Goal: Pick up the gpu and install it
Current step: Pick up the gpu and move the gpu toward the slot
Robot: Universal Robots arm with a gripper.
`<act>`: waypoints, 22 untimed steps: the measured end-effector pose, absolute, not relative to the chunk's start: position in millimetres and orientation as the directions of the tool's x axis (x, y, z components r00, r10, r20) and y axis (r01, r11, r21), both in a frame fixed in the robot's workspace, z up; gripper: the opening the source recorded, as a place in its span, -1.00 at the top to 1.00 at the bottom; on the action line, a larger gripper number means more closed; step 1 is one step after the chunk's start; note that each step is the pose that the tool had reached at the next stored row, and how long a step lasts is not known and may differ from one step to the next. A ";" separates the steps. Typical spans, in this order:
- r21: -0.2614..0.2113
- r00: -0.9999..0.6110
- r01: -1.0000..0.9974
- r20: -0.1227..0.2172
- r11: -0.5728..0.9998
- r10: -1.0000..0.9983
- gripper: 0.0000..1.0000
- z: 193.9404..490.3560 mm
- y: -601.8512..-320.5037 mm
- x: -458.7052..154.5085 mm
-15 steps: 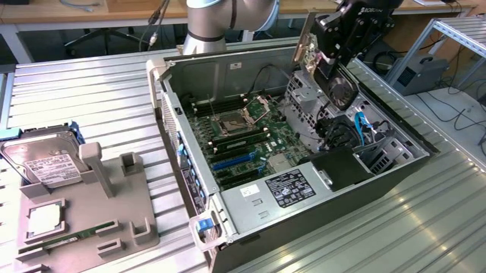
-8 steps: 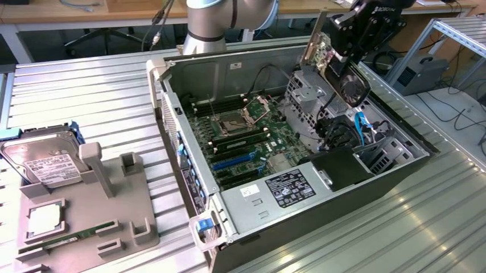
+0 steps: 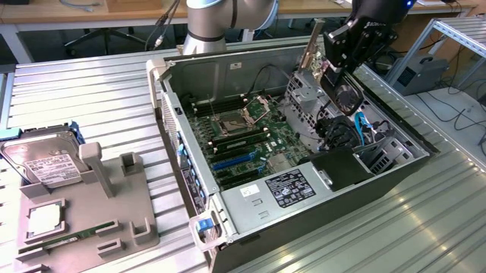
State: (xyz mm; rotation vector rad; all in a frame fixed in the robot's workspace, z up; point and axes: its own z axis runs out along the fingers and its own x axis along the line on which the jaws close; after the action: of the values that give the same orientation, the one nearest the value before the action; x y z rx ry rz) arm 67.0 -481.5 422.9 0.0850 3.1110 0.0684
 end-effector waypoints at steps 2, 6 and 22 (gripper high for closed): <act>0.045 -0.998 0.054 -0.027 0.998 0.055 0.46 417.7 -481.6 67.0; 0.044 -0.998 0.054 -0.027 0.998 0.055 0.46 404.9 -481.6 67.0; 0.044 -0.998 0.054 -0.027 0.998 0.055 0.46 390.5 -466.6 66.4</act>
State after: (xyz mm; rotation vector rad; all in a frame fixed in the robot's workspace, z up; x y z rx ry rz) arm 66.4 -466.6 390.5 0.0850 3.1110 0.0679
